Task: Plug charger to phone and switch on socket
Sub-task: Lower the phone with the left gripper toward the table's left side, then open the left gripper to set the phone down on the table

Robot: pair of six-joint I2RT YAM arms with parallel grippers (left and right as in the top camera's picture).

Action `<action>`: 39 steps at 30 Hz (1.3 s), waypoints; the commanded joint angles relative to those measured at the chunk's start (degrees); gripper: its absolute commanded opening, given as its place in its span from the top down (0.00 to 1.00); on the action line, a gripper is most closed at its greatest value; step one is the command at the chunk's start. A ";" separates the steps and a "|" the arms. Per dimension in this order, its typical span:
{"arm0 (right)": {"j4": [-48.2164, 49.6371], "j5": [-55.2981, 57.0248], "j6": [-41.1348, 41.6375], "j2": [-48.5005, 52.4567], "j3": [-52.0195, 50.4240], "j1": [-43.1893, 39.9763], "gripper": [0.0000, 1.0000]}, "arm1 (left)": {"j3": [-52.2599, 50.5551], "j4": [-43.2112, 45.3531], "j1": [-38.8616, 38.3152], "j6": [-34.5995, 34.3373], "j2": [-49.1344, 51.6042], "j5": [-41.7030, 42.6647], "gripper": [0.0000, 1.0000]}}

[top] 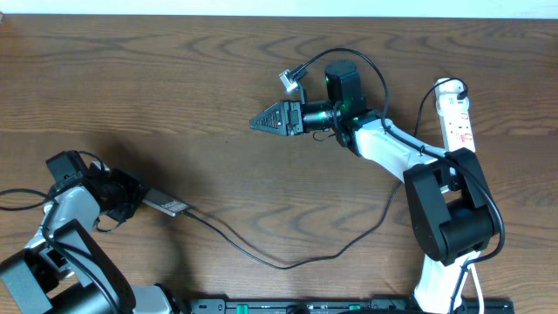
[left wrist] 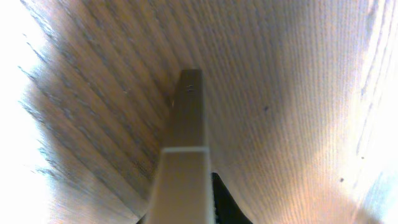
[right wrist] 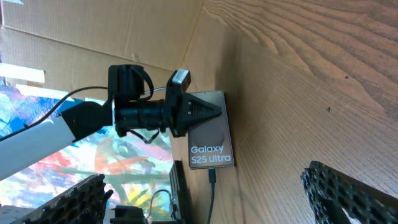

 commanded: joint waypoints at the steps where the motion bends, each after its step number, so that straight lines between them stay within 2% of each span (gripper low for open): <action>1: -0.11 0.02 -1.18 -0.31 0.79 0.55 0.01 | 0.57 -0.17 0.11 1.20 0.20 -1.70 0.88; 6: -0.11 0.02 -1.18 -0.31 0.79 0.55 0.01 | 0.57 -0.57 0.11 1.20 0.20 -1.70 0.83; 9: -0.11 0.02 -1.18 -0.31 0.79 0.55 0.01 | 0.57 -0.87 0.11 1.20 0.20 -1.70 0.74; 16: -0.11 0.02 -1.18 -0.31 0.79 0.55 0.01 | 0.57 -1.20 0.11 1.18 0.20 -1.70 0.71; 22: -0.11 0.02 -1.18 -0.31 0.79 0.55 0.01 | 0.57 -1.64 0.11 1.20 0.20 -1.68 0.57; 35: -0.11 0.00 -1.18 -0.31 0.79 0.55 0.01 | 0.57 -2.27 0.13 1.20 0.20 -1.68 0.55; 39: -0.11 0.00 -1.18 -0.31 0.79 0.55 0.01 | 0.57 -2.25 0.13 1.22 0.20 -1.70 0.20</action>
